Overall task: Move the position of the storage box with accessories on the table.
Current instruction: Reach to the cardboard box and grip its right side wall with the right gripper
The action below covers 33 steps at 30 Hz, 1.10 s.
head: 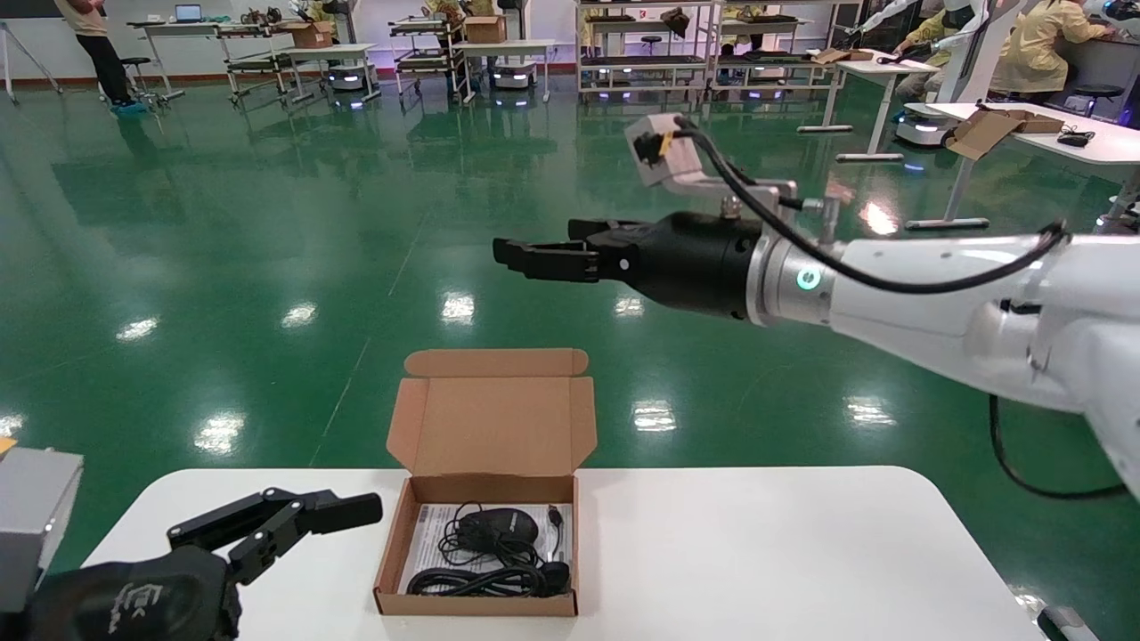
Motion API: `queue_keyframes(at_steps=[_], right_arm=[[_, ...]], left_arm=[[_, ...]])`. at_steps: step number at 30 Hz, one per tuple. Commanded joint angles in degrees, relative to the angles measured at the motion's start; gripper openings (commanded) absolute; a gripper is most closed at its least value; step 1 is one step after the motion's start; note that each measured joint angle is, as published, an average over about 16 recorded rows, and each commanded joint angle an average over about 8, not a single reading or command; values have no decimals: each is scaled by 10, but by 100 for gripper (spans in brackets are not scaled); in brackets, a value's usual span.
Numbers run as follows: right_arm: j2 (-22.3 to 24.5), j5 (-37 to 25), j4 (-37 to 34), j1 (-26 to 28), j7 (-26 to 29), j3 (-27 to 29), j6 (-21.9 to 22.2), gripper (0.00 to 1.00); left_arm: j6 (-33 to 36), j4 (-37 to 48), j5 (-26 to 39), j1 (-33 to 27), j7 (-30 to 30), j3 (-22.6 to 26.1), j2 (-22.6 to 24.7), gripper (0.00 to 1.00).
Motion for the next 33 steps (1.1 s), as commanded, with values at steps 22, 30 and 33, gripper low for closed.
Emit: queue_keyframes(at_steps=[22,30,33], right_arm=[[-11,10,87,-103,130,-156,144,100],[-9,19,111,-129,193,-217,150,100],[-8,22,116,-137,211,-237,147,100]], left_arm=[[0,0,0,0,0,0,0,100],[0,0,0,0,0,0,0,100],[0,0,0,0,0,0,0,100]])
